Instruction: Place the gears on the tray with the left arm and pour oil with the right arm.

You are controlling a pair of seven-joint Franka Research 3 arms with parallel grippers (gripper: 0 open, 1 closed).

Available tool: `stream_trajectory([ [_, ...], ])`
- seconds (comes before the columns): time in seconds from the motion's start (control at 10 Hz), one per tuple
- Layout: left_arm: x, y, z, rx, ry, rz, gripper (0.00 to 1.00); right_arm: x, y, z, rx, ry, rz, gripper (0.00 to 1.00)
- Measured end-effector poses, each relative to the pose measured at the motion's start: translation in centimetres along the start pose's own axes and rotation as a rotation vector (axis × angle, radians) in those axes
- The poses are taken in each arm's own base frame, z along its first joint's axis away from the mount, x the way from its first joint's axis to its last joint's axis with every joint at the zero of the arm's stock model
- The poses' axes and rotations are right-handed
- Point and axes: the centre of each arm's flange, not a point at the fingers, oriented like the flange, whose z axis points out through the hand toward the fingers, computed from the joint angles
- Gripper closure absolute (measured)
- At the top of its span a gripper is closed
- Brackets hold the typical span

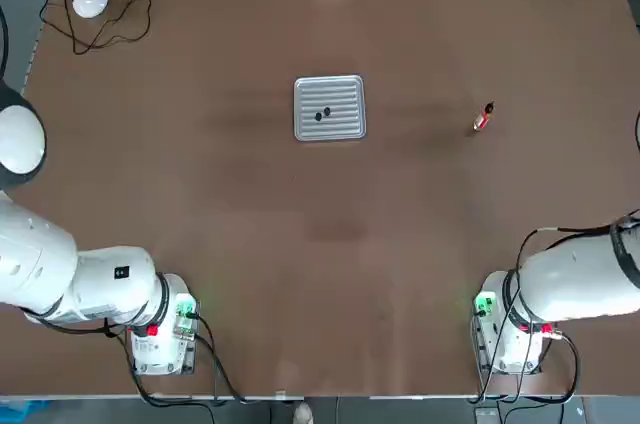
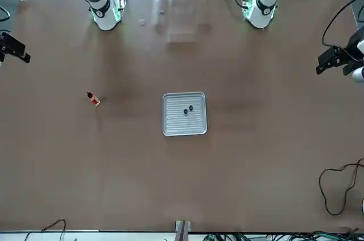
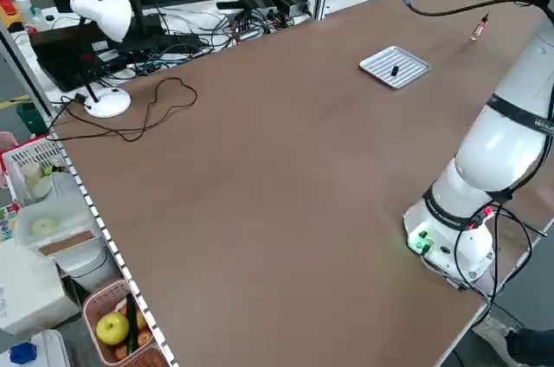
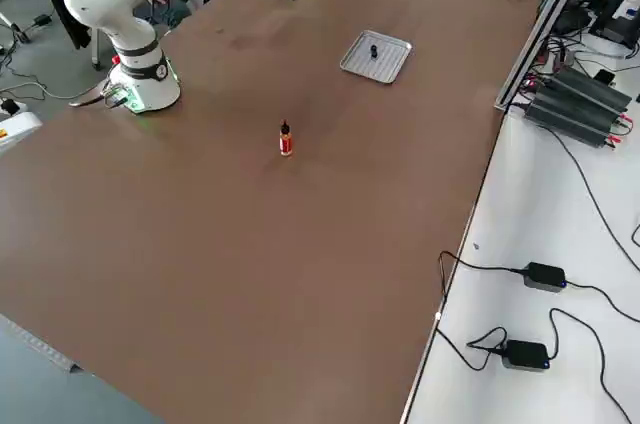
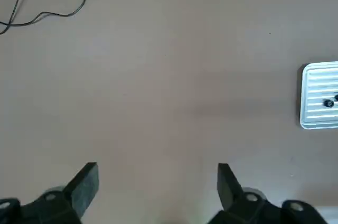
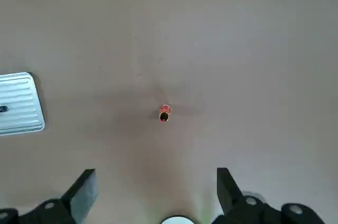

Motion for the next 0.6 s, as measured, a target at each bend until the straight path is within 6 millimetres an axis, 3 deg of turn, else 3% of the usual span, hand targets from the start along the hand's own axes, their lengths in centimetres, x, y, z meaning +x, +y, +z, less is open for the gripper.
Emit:
stream_trajectory([
  [0.6,0.00,-0.09,0.03,0.000,0.000,-0.002,0.01,0.61,-0.10,-0.08,-0.002,0.037,-0.001,0.00],
])
